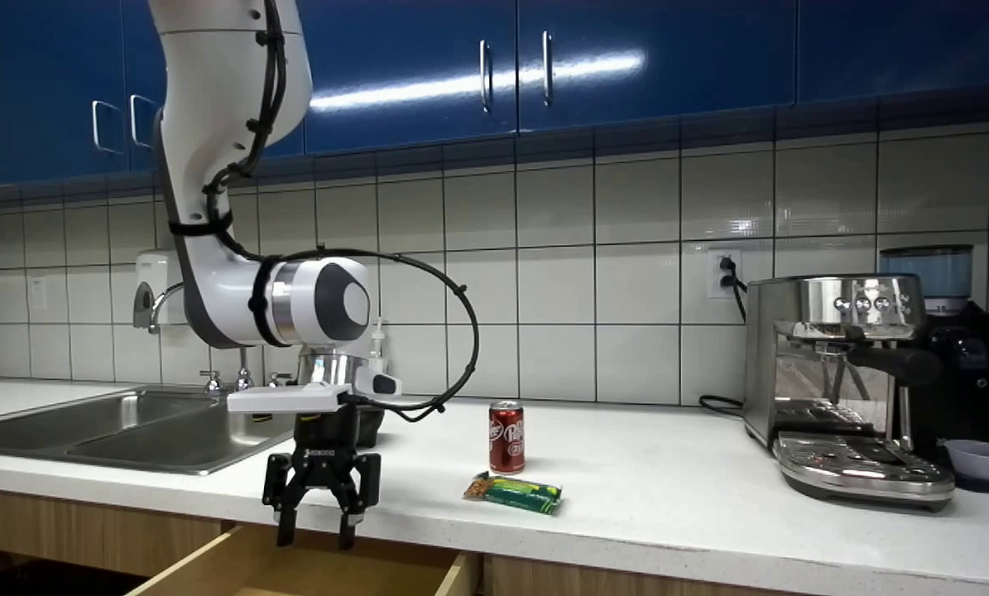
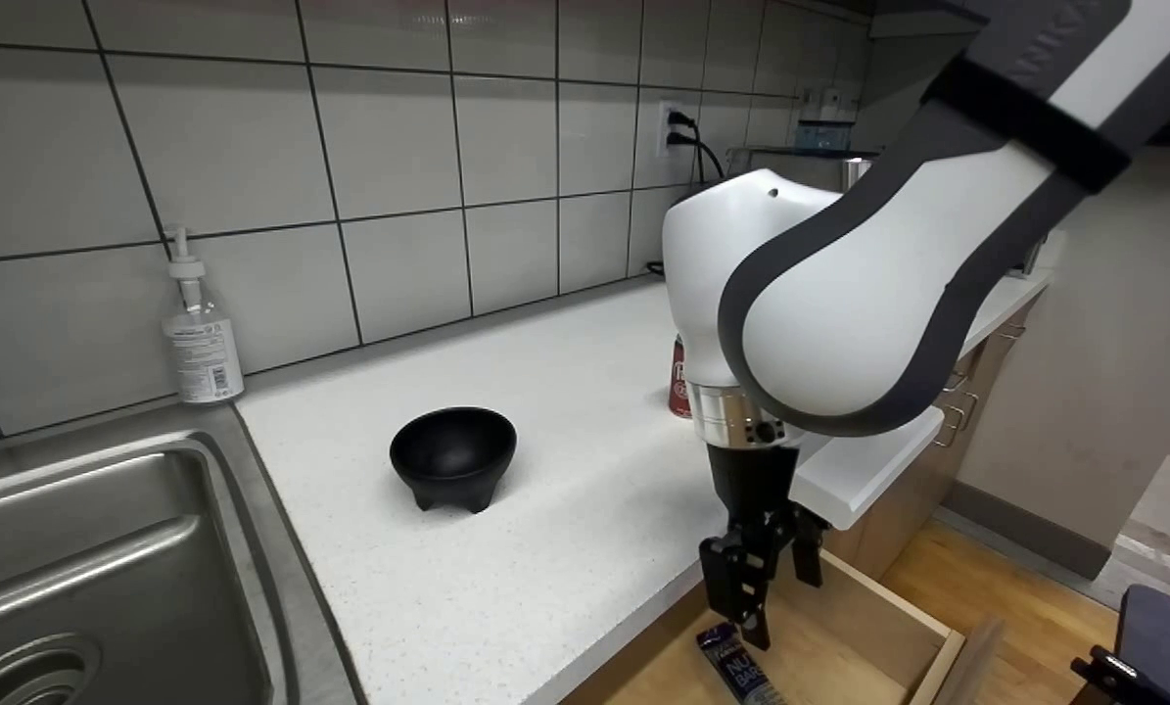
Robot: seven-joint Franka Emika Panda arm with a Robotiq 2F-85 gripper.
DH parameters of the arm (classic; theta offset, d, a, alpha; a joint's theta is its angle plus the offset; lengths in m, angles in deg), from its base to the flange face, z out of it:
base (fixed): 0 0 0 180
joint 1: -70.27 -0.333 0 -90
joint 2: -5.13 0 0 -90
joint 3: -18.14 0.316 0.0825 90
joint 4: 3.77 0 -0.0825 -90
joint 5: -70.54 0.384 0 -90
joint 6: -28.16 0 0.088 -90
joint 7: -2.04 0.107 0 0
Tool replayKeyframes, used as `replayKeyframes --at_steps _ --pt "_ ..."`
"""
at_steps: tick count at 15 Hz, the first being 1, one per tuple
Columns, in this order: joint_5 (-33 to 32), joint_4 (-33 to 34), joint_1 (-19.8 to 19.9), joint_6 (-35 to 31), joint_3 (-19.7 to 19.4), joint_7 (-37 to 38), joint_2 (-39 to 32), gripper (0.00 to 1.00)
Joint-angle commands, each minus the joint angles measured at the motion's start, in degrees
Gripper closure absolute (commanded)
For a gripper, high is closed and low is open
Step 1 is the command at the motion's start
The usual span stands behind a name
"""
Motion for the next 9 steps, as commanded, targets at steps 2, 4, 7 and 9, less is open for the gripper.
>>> replayKeyframes --at_steps 2,4,7,9 --pt "1.2 -0.1 0.0 0.2 -0.5 -0.9 2.8 0.00" --pt "0.9 0.0 0.3 0.7 -0.8 -1.8 4.1 0.00" --pt "0.4 0.1 0.9 1.1 -1.6 -3.6 5.9 0.00" --pt "0.1 0.3 1.3 1.4 -2.2 -5.3 6.8 0.00"
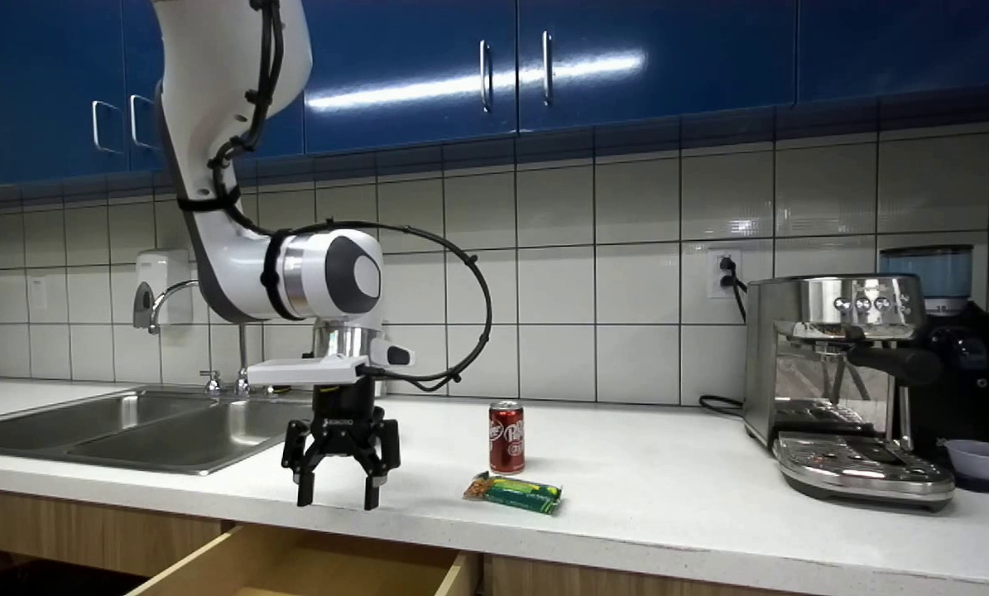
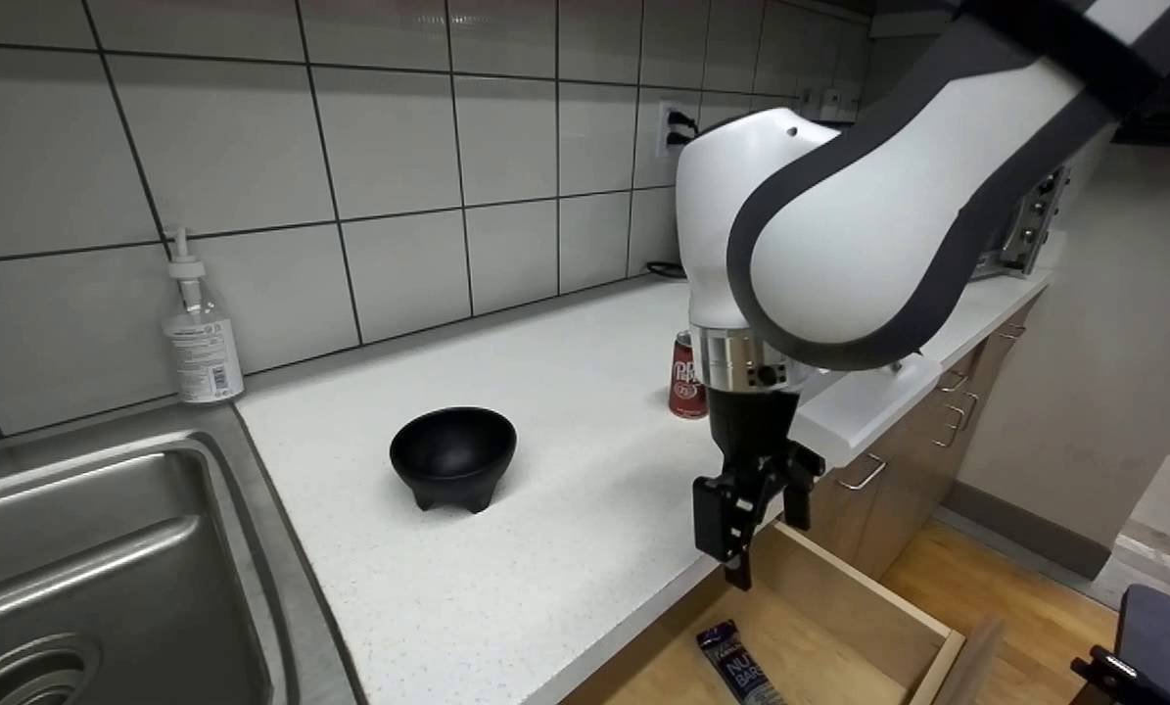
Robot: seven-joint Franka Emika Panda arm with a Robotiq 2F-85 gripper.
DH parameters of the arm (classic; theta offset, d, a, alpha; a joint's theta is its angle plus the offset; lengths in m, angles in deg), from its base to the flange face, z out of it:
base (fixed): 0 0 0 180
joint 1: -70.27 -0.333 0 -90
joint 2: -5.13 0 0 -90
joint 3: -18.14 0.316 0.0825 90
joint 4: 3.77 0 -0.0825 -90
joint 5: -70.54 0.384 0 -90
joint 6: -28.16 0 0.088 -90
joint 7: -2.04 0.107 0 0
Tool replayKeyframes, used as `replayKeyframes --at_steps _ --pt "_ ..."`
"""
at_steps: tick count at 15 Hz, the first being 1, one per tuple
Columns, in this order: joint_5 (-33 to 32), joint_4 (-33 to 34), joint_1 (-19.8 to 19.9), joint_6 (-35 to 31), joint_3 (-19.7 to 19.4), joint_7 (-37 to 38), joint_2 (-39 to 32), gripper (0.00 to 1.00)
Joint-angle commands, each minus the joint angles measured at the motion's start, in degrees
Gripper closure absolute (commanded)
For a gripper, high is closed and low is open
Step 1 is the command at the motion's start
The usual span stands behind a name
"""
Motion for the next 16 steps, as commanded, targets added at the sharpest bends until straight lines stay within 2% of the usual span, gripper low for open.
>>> replayKeyframes --at_steps 1,11,16 --pt "0.0 -0.1 1.4 1.5 -0.9 -4.3 3.1 0.00" --pt "-1.5 1.6 5.7 2.4 -4.5 -17.5 4.5 0.00" --pt "-1.6 2.9 7.0 3.7 -6.0 -17.3 4.7 0.00"
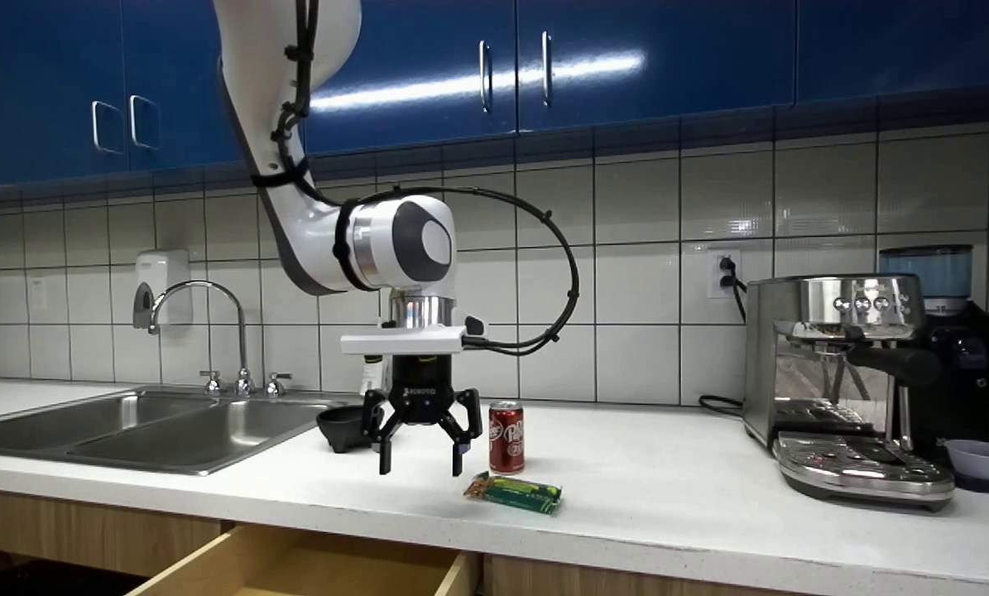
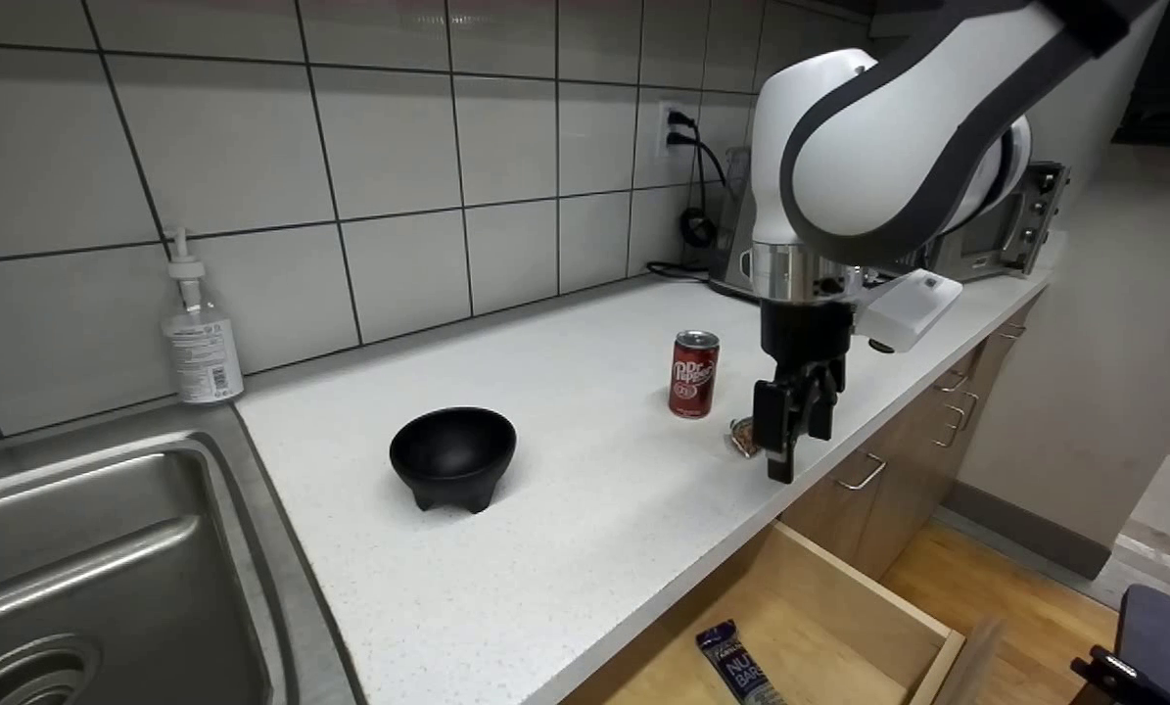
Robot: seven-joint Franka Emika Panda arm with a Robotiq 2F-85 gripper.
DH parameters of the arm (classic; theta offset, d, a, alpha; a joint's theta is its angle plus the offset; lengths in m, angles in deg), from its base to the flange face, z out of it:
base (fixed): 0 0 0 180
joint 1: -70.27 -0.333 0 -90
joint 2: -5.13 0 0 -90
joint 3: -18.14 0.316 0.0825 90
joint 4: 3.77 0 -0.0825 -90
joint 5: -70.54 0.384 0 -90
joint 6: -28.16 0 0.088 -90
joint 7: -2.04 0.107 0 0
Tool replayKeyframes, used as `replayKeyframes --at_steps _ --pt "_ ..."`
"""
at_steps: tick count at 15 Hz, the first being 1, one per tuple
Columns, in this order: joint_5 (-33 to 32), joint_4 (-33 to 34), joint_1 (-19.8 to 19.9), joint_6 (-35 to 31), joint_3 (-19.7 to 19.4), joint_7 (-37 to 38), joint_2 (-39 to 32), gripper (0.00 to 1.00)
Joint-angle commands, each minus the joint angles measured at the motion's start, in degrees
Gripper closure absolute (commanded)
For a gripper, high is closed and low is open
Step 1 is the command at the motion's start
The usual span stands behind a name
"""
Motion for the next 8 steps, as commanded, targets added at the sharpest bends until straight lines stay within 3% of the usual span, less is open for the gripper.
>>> replayKeyframes --at_steps 1,5,8 --pt "-0.9 0.9 1.1 3.0 -0.5 0.5 1.7 0.00" --pt "-0.7 1.6 1.3 1.9 -1.7 6.3 1.4 0.00" --pt "-1.2 2.6 1.0 1.2 -3.0 15.1 0.2 0.00"
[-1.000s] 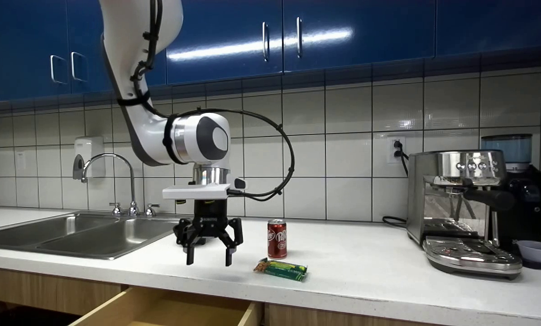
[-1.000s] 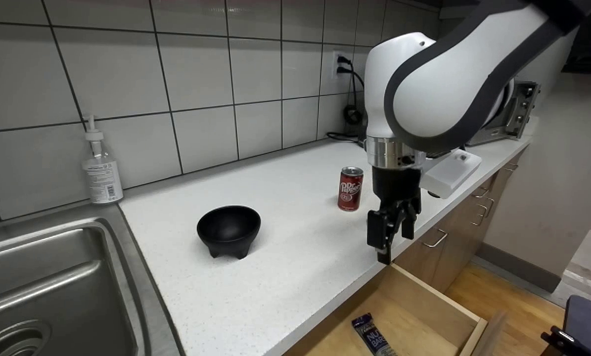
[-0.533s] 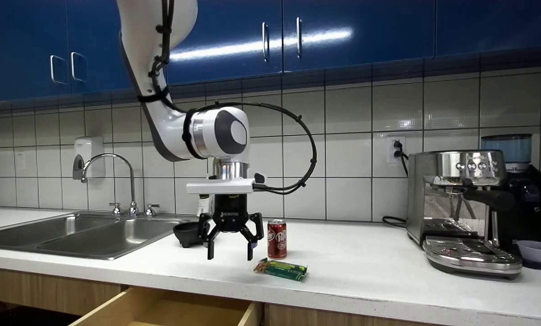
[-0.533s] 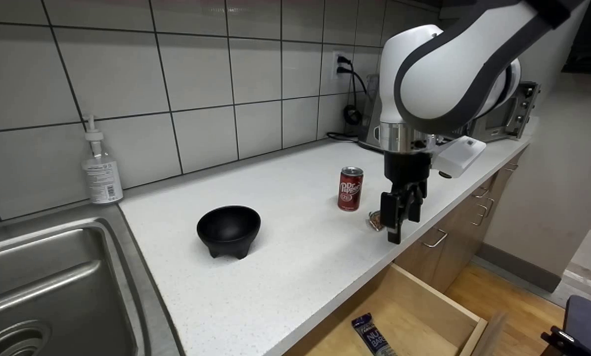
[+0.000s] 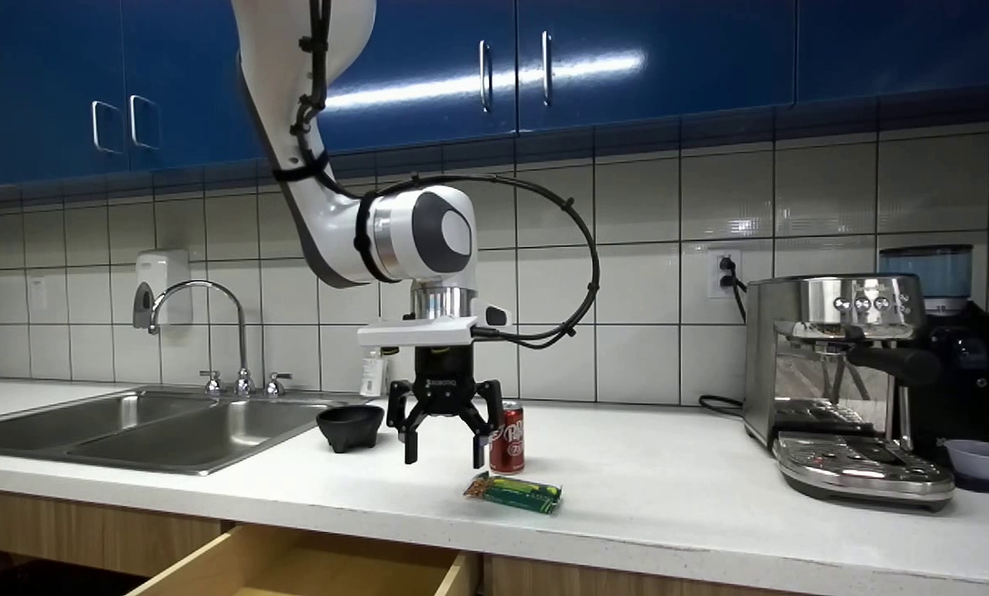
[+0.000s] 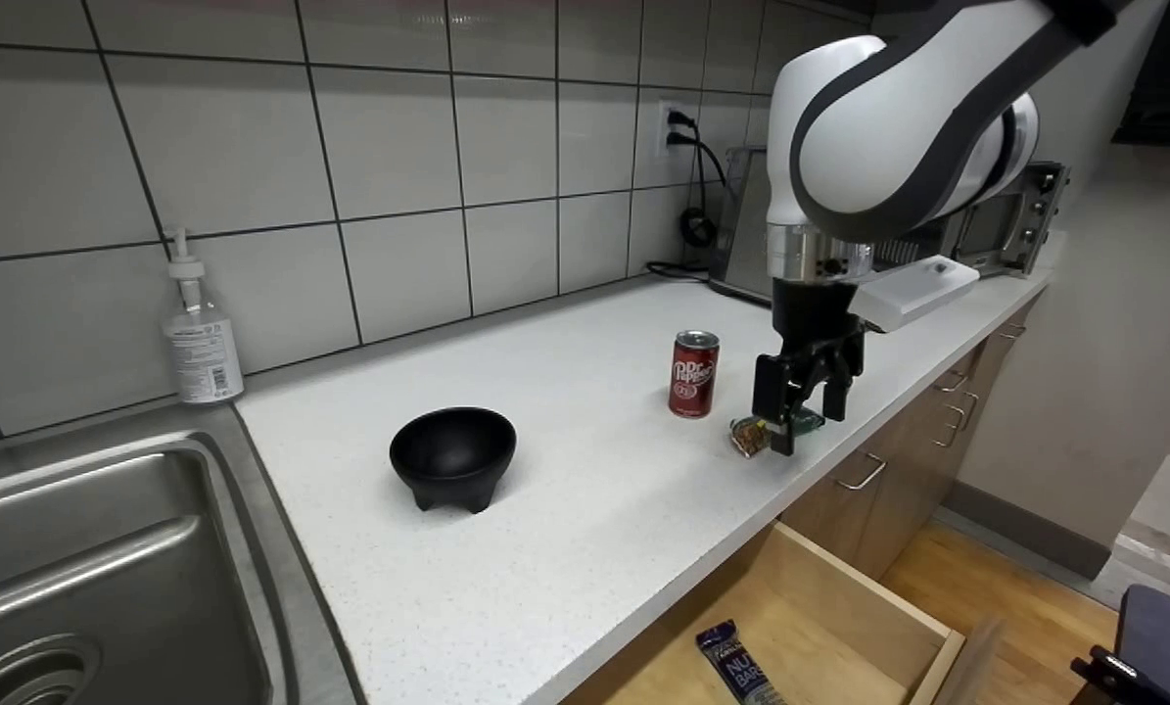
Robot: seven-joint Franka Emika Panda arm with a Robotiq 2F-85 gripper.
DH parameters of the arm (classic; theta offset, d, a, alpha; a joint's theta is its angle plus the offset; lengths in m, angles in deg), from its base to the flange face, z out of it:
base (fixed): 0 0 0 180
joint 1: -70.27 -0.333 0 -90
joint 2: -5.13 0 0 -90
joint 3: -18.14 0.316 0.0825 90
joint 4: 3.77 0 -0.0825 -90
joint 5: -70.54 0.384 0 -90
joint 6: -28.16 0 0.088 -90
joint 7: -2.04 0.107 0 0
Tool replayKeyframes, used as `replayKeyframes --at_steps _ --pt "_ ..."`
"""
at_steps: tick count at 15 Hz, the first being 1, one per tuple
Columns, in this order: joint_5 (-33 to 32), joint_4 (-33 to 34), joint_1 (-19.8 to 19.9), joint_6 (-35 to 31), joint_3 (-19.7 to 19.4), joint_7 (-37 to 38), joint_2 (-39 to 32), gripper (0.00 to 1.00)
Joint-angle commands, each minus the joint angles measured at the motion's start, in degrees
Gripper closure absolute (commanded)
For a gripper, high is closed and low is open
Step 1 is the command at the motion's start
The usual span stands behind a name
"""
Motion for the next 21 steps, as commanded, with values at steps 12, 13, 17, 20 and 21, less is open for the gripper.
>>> replayKeyframes --at_steps 12,13,17,20,21 --pt "0.9 6.6 -0.4 0.5 -4.9 40.1 -6.6 0.00" --pt "1.2 7.5 -0.4 0.5 -5.1 42.2 -7.5 0.00" --pt "1.6 11.2 -0.6 0.8 -5.5 49.4 -10.9 0.00" --pt "2.3 13.4 -0.6 0.9 -5.5 52.3 -13.0 0.00" --pt "2.6 14.1 -0.5 1.0 -5.5 53.1 -13.5 0.00"
